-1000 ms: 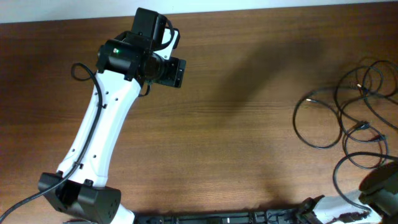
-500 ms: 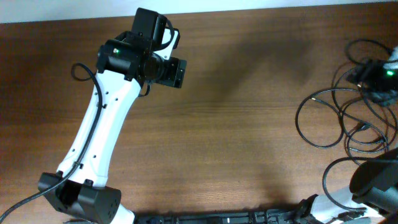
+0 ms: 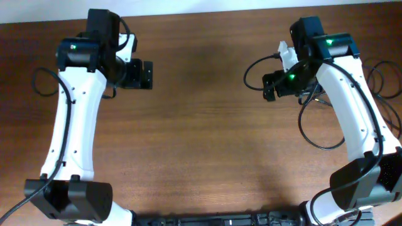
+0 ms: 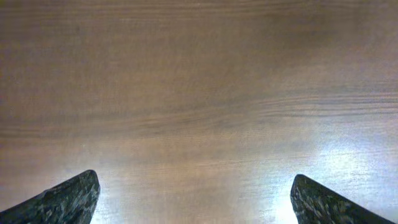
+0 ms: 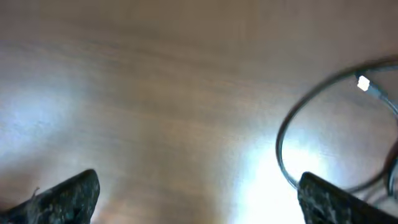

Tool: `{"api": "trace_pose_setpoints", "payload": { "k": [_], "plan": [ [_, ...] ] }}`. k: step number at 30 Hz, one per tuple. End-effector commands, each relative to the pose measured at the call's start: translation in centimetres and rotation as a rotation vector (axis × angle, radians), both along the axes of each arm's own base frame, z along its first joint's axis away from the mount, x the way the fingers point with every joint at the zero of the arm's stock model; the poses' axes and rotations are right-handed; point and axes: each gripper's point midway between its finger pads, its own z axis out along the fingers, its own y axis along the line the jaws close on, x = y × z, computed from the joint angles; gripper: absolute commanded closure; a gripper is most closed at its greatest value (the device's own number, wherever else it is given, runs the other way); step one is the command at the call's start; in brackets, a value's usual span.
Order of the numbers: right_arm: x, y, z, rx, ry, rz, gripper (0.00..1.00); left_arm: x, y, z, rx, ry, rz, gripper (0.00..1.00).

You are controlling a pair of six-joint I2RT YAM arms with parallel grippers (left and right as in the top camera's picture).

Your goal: Untangle cables

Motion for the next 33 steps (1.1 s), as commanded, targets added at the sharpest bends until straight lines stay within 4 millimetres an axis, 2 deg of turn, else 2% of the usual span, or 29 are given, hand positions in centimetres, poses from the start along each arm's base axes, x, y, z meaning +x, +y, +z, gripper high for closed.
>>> {"api": "trace_pose_setpoints", "payload": {
  "k": [1, 6, 10, 15, 18, 21, 22, 27, 31, 33],
  "plan": [
    [-1.5, -0.9, 1.0, -0.019, 0.018, -0.023, 0.01, -1.9, 1.3, -0.6, -0.016, 0.092, 0.059, 0.01],
    [-3.5, -1.6, 3.4, -0.017, -0.132, -0.047, 0.01, -3.9, 1.5, -1.0, -0.009, 0.175, 0.063, 0.01],
    [-5.2, -1.9, 5.3, 0.005, -0.368, -0.078, 0.02, -3.9, 1.5, -1.0, -0.008, 0.173, 0.058, 0.01],
    [-7.4, -2.1, 6.8, 0.032, -0.557, -0.091, 0.01, -3.5, 1.4, -1.0, -0.006, 0.129, 0.030, 0.01],
    [-7.6, -2.5, 6.9, 0.013, -0.567, -0.099, 0.02, -5.0, 1.4, -2.5, -0.011, 0.107, 0.029, 0.01],
    [-7.5, -2.5, 6.8, 0.013, -0.563, -0.099, 0.01, -7.2, 1.6, -3.4, -0.020, -0.025, 0.028, 0.01],
    [-7.4, -2.5, 6.9, 0.013, -0.565, -0.099, 0.01, -7.7, 1.6, -3.2, -0.024, -0.081, 0.027, 0.01],
    [-7.5, -2.5, 6.9, 0.013, -0.565, -0.099, 0.01, -9.9, 1.7, 1.2, -0.046, -0.483, 0.014, 0.01],
    [-7.6, -2.5, 6.7, 0.012, -0.557, -0.099, 0.01, -12.2, 1.9, 4.2, -0.056, -0.624, 0.012, 0.01],
    [-7.4, -2.5, 6.5, 0.011, -0.547, -0.099, 0.01, -12.6, 1.9, 4.8, -0.058, -0.650, 0.012, 0.01]
  ]
}}
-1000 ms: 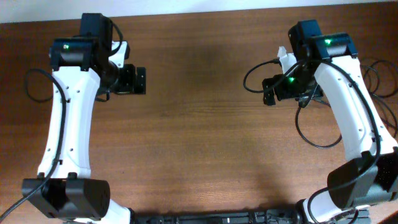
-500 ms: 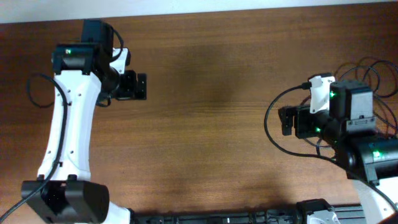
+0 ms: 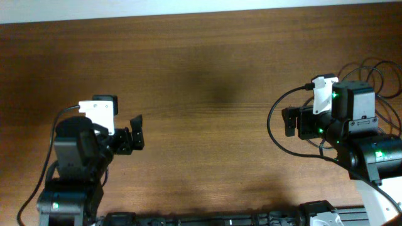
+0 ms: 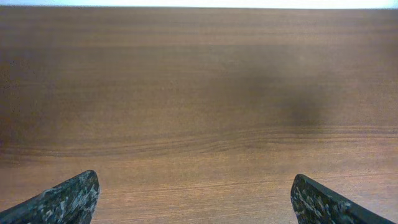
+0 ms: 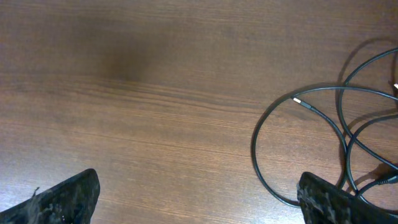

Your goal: Untangle cables

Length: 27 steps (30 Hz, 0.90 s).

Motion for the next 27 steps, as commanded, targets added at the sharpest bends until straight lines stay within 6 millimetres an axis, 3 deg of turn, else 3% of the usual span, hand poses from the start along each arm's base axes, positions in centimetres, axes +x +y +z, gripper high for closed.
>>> {"api": "trace_pose_setpoints", "payload": {
  "k": [1, 8, 14, 16, 19, 21, 23, 27],
  "plan": [
    [0.3, -0.2, -0.6, -0.002, 0.023, -0.018, 0.02, -0.6, 0.0, 0.5, 0.012, -0.033, -0.013, 0.01],
    [1.7, -0.1, -4.0, -0.014, 0.159, -0.018, 0.01, -0.6, 0.0, 0.4, 0.012, -0.028, -0.013, 0.01],
    [3.0, 0.1, -9.5, -0.028, 0.364, -0.014, 0.01, -0.6, 0.0, 0.4, 0.012, -0.028, -0.013, 0.01],
    [3.0, 0.3, -9.7, -0.022, 0.373, -0.010, 0.02, -0.6, 0.0, 0.4, 0.012, -0.028, -0.013, 0.01],
    [2.8, 0.3, -8.7, -0.018, 0.336, -0.010, 0.02, -0.6, 0.0, 0.4, 0.012, -0.028, -0.013, 0.01],
    [2.5, 0.1, -7.0, -0.020, 0.270, -0.013, 0.02, -0.6, 0.0, 0.4, 0.012, -0.028, -0.013, 0.01],
    [3.0, 0.0, -3.4, -0.009, 0.102, -0.013, 0.02, -0.6, 0.0, 0.4, 0.012, -0.028, -0.013, 0.01],
    [4.4, 0.1, 1.5, 0.022, -0.259, -0.015, 0.02, -0.6, 0.0, 0.4, 0.012, -0.028, -0.013, 0.01]
  ]
}}
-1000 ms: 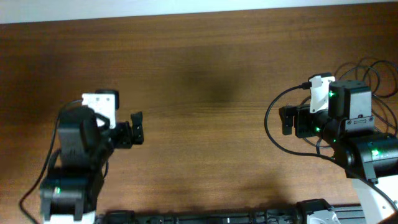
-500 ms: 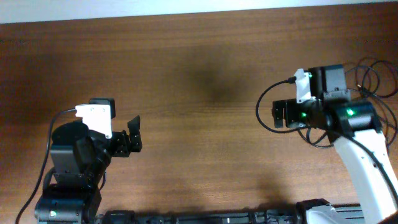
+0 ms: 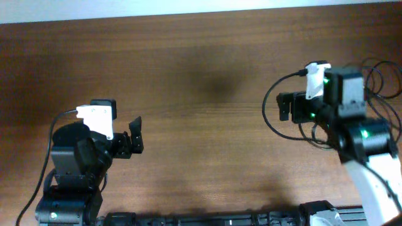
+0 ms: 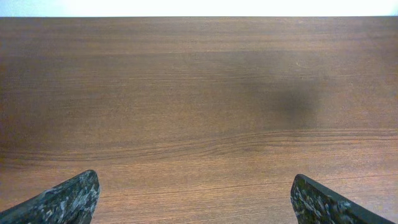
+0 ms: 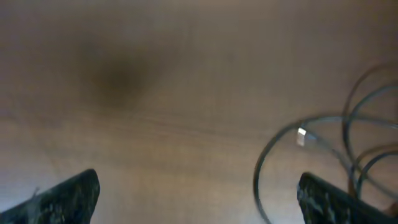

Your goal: Untangle cables

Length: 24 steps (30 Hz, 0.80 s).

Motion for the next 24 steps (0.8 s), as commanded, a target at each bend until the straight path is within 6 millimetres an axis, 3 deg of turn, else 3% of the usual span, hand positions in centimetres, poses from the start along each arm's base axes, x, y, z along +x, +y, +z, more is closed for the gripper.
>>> {"api": "trace_pose_setpoints", "payload": {
  "k": [1, 6, 10, 15, 24],
  "plan": [
    [-0.8, -0.3, 1.3, 0.015, -0.163, -0.015, 0.01, 0.0, 0.0, -0.2, 0.008, 0.004, -0.009, 0.01],
    [-3.1, -0.6, 3.2, 0.042, -0.477, -0.018, 0.01, 0.0, 0.0, -0.2, 0.008, 0.004, -0.009, 0.01],
    [-5.3, -0.8, 2.9, 0.060, -0.665, -0.018, 0.01, 0.0, 0.0, -0.2, 0.008, 0.004, -0.009, 0.01],
    [-6.6, -1.2, 2.5, 0.078, -0.929, -0.029, 0.02, 0.0, 0.0, -0.2, 0.008, 0.004, -0.009, 0.01],
    [-7.5, -2.9, 0.6, 0.047, -1.074, -0.079, 0.01, 0.0, 0.0, -0.2, 0.008, 0.004, -0.009, 0.01]
  ]
}}
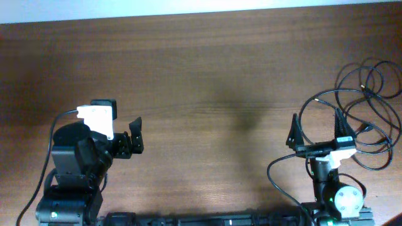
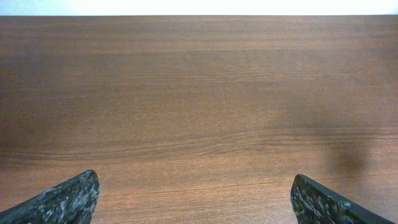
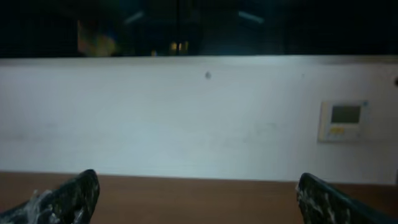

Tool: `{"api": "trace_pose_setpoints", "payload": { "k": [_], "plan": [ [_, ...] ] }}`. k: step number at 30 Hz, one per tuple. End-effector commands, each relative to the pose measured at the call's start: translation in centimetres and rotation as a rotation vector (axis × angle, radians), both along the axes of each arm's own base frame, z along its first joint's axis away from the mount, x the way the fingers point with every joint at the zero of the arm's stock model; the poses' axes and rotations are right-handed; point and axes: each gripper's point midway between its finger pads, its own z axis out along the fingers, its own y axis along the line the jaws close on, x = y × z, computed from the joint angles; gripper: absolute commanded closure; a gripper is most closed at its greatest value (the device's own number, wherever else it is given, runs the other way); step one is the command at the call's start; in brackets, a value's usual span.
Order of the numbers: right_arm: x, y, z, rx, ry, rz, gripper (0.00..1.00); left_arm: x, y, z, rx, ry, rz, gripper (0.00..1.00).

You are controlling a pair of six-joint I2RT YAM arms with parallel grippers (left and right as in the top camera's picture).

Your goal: Untangle cables

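A tangle of thin black cables (image 1: 363, 107) lies in loops at the right side of the brown wooden table (image 1: 207, 75), with nothing holding it. My right gripper (image 1: 316, 129) is open and empty near the front edge, just left of the loops and pointing toward the back. The right wrist view shows its fingertips (image 3: 69, 198) wide apart and no cable. My left gripper (image 1: 134, 135) is open at the front left, far from the cables. In the left wrist view its fingertips (image 2: 67, 200) frame bare wood.
A white wall (image 3: 186, 118) with a small wall panel (image 3: 344, 121) stands beyond the table's far edge. Both arms are folded back at the table's front edge, the left arm's base (image 1: 72, 169) at the lower left.
My right arm has pulled back from over the table beside the cables to a folded pose at the front edge. Its camera now faces the wall. The cable loops show in full. The left arm has not moved.
Both arms first reached far over the table with open grippers, the right one next to the cables. Then both stood nearer the front, the right still by the loops. Now both are folded at the front, and the cables remain tangled at the right.
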Motion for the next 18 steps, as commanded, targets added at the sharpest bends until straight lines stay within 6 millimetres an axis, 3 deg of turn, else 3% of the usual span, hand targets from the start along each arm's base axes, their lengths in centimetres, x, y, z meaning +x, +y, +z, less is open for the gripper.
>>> {"api": "trace_pose_setpoints", "payload": {
  "k": [1, 4, 6, 8, 10, 18],
  "plan": [
    [0.0, -0.4, -0.8, 0.002, -0.014, -0.012, 0.01, 0.0, 0.0, 0.0, 0.008, -0.002, -0.009, 0.01],
    [0.2, -0.5, -1.4, -0.001, 0.013, -0.020, 0.01, 0.0, 0.0, 0.0, 0.008, -0.002, -0.009, 0.01],
    [0.6, -0.5, -3.0, -0.020, 0.079, -0.025, 0.01, 0.0, 0.0, 0.0, 0.008, -0.002, -0.009, 0.01],
    [1.2, -0.5, -7.5, -0.019, 0.264, -0.022, 0.01, 0.0, 0.0, 0.0, 0.008, -0.002, -0.009, 0.01],
    [1.1, -0.4, -10.5, -0.003, 0.384, -0.015, 0.02, 0.0, 0.0, 0.0, 0.008, -0.002, -0.009, 0.01],
    [1.1, -0.5, -10.2, -0.010, 0.374, -0.017, 0.02, 0.0, 0.0, 0.0, 0.008, -0.002, -0.009, 0.01]
  ]
}}
